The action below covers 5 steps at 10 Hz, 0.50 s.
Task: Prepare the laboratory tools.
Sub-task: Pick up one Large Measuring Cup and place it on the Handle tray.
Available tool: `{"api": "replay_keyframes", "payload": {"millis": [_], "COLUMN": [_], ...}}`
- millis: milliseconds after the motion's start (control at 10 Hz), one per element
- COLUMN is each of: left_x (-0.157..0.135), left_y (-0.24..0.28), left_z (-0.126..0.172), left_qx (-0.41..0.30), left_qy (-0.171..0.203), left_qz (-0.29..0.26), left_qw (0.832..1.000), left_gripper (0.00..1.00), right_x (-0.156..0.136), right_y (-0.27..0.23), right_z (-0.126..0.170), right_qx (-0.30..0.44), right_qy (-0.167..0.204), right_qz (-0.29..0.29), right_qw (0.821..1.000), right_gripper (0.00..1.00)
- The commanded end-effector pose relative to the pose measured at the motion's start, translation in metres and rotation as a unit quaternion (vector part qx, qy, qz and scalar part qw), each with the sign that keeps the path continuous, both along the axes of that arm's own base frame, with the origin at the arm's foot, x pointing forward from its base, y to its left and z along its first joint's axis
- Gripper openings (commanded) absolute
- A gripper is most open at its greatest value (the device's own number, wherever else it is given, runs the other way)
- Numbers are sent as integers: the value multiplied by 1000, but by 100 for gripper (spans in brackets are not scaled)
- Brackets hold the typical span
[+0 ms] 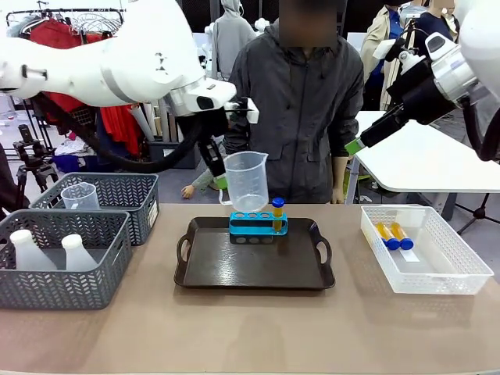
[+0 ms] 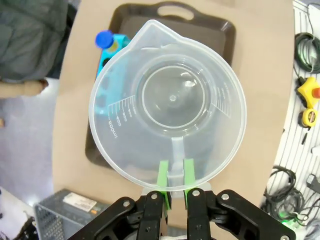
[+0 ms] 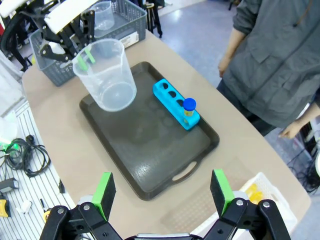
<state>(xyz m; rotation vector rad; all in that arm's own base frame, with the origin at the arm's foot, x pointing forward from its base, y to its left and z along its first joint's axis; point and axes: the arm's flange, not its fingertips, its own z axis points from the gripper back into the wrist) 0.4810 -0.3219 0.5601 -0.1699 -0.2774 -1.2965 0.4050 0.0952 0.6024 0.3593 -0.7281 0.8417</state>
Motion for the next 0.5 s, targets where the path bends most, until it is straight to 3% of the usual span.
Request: {"api": "replay_keyframes", "payload": {"millis": [0,400], "left_x": [2,4], "left_y": [-24,-75], "left_z": [2,-42], "left_qx": [21,48], "left_qy": [-15,-28], "left_qz": [-53,-120], "left_qw": [998,991], "left_gripper": [0,0], "right_x": [1,1], "right_y": [0,0], "right_z": [0,0], "right_qx": [14,14], "right_qy": [0,0], "right_qz": [4,4], "right_qw": [1000,1000], "right_gripper": [100,100]}}
